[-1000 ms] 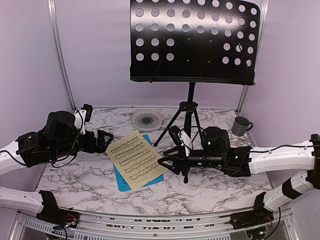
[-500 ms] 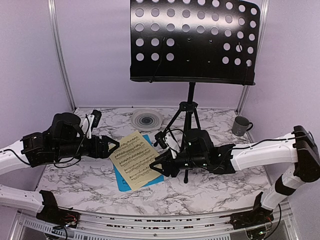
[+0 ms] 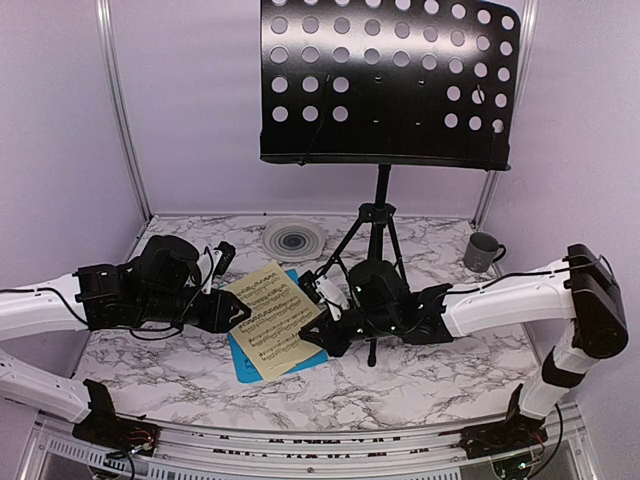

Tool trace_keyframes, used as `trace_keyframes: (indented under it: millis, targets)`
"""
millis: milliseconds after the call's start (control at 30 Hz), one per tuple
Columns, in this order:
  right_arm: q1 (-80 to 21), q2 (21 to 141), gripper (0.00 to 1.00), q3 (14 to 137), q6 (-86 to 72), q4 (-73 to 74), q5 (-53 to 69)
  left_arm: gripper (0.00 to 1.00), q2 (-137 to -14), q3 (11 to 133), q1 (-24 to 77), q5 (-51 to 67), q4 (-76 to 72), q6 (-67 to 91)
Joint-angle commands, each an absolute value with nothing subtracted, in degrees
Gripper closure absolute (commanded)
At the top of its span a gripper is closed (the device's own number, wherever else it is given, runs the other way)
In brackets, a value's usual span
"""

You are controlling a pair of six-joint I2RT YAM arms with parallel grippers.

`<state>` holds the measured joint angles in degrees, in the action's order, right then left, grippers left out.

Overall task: Pack up the instrument practice props
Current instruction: Adjust the sheet music at the center of the board.

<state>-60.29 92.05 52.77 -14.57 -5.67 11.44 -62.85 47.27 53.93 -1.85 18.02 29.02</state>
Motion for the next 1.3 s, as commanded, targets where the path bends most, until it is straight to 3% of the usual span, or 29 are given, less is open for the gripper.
trace_keyframes:
  millis: [0, 133, 667, 1267]
  targets:
    - [-60.9, 94.0, 0.96, 56.1, -15.2, -2.2, 10.4, 0.74, -65.1, 49.4, 55.4, -0.4, 18.6, 28.9]
    - [-60.9, 95.6, 1.0, 57.8, -16.4, 0.2, 9.3, 1.0, -67.6, 49.4, 56.1, 0.0, 17.8, 29.1]
    - [-60.6, 104.2, 1.0, 66.9, -16.6, 14.6, 8.8, 1.0, -87.9, 55.3, 56.9, 3.7, 20.4, 32.7]
    - [-62.1, 108.3, 1.0, 64.9, -19.0, 15.6, 9.9, 1.0, -96.1, 55.2, 55.9, 5.1, 19.9, 37.2]
